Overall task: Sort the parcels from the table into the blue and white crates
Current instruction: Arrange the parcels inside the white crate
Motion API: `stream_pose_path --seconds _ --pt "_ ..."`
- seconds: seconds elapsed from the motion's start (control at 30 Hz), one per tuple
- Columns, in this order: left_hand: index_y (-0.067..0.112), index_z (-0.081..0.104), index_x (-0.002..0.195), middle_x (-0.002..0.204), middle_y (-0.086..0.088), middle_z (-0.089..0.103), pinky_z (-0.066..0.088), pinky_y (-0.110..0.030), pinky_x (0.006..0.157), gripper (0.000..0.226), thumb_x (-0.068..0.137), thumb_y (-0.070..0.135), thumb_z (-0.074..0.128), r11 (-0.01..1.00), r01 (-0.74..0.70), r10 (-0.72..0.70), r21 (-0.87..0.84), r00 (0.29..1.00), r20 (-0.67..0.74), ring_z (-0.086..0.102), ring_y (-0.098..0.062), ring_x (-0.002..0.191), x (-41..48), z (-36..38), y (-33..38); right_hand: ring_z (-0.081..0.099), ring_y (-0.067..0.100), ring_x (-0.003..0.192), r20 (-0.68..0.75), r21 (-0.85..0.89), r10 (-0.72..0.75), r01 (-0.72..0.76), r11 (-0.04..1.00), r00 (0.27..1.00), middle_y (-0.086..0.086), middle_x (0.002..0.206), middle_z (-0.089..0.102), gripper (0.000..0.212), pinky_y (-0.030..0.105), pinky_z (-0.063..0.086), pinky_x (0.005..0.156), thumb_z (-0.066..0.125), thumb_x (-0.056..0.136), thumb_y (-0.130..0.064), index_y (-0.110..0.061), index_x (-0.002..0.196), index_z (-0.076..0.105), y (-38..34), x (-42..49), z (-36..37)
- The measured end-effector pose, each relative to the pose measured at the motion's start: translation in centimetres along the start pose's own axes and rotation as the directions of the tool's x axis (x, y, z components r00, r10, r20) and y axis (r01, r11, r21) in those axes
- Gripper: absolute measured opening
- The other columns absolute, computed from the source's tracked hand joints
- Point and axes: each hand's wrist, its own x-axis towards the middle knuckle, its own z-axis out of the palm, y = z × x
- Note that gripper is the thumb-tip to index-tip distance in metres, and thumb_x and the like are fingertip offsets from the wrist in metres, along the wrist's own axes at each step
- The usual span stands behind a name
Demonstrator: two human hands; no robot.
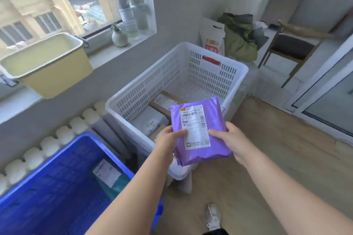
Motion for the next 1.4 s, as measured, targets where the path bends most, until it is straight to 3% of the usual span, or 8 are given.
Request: stream_pose_path --seconds 0.13,0.23,0.37,0.83,0.9,0.97,1.1,1.4 --pt "0.014 0.069 0.107 0.098 -0.01 0.077 0.035 -0.032 0.055 0.021 0.086 0.011 0.07 0.999 0.022 -0.028 -0.046 0.99 -0.138 0.069 -0.033 0.082 3.9 2.6 1.3 0.074 0.027 0.089 0.108 -0.104 0.06 -0.049 0.993 0.992 0.011 0.103 0.076 0.03 0.04 0.059 0.081 0.074 0.086 -0.012 -0.006 0.114 0.064 -3.1 7.6 -1.9" --pt "0.012 0.068 0.107 0.098 -0.008 0.076 0.043 -0.027 0.051 0.019 0.088 0.008 0.069 0.991 0.057 -0.08 -0.121 0.978 -0.194 0.071 -0.029 0.081 5.8 3.7 1.6 0.074 0.028 0.088 0.155 -0.174 0.094 -0.066 0.983 0.983 0.012 0.101 0.075 0.035 0.043 0.059 0.082 0.076 0.085 -0.015 -0.005 0.116 0.062 -4.8 12.0 -2.3" --pt "0.012 0.067 0.106 0.1 -0.004 0.074 0.059 -0.036 0.078 0.017 0.091 0.005 0.067 0.973 0.11 -0.157 -0.201 0.96 -0.233 0.072 -0.021 0.085 8.1 4.4 1.7 0.073 0.028 0.088 0.216 -0.253 0.133 -0.076 0.965 0.967 0.011 0.104 0.073 0.026 0.043 0.06 0.081 0.075 0.086 -0.014 -0.011 0.108 0.063 -6.2 15.8 -1.3" --pt "0.012 0.057 0.086 0.102 -0.01 0.069 0.055 -0.051 0.09 0.016 0.085 0.005 0.072 0.932 0.33 -0.362 -0.147 0.85 -0.382 0.068 -0.034 0.102 19.1 4.8 1.1 0.07 0.031 0.092 0.212 -0.672 0.346 -0.12 0.73 0.914 0.011 0.102 0.072 0.025 0.051 0.055 0.091 0.076 0.081 -0.014 -0.012 0.102 0.063 -5.5 29.5 1.7" --pt "0.009 0.063 0.093 0.107 -0.013 0.07 0.056 -0.05 0.09 0.01 0.086 0.008 0.069 0.915 0.376 -0.403 -0.147 0.82 -0.406 0.068 -0.035 0.103 20.6 5.2 0.0 0.07 0.031 0.094 0.219 -0.73 0.396 -0.119 0.673 0.892 0.012 0.105 0.071 0.022 0.05 0.055 0.092 0.074 0.081 -0.012 -0.011 0.101 0.064 -4.7 31.5 2.0" --pt "0.003 0.064 0.112 0.108 -0.013 0.068 0.058 -0.045 0.088 0.024 0.089 0.01 0.064 0.895 0.415 -0.443 -0.164 0.78 -0.443 0.067 -0.032 0.097 22.3 5.4 -0.8 0.069 0.03 0.096 0.238 -0.788 0.451 -0.1 0.607 0.86 0.012 0.107 0.071 0.02 0.046 0.055 0.092 0.073 0.082 -0.01 -0.012 0.099 0.064 -4.0 33.9 2.5" --pt "0.001 0.06 0.122 0.115 -0.015 0.066 0.051 -0.036 0.079 0.03 0.094 0.01 0.054 0.848 0.501 -0.516 -0.173 0.704 -0.489 0.065 -0.032 0.101 24.1 6.1 -2.3 0.069 0.031 0.098 0.286 -0.876 0.586 -0.041 0.481 0.758 0.013 0.11 0.071 0.03 0.038 0.052 0.079 0.068 0.086 -0.006 -0.008 0.115 0.062 -2.1 37.1 3.3" --pt "0.009 0.044 0.14 0.138 -0.01 0.057 0.047 -0.044 0.104 0.046 0.094 0.013 0.048 0.767 0.608 -0.626 -0.207 0.637 -0.449 0.056 -0.033 0.122 28.4 7.2 -8.0 0.062 0.031 0.102 0.262 -0.963 0.735 0.12 0.242 0.625 0.012 0.118 0.065 0.029 0.042 0.051 0.081 0.061 0.091 -0.005 -0.011 0.119 0.057 4.0 41.3 4.7"
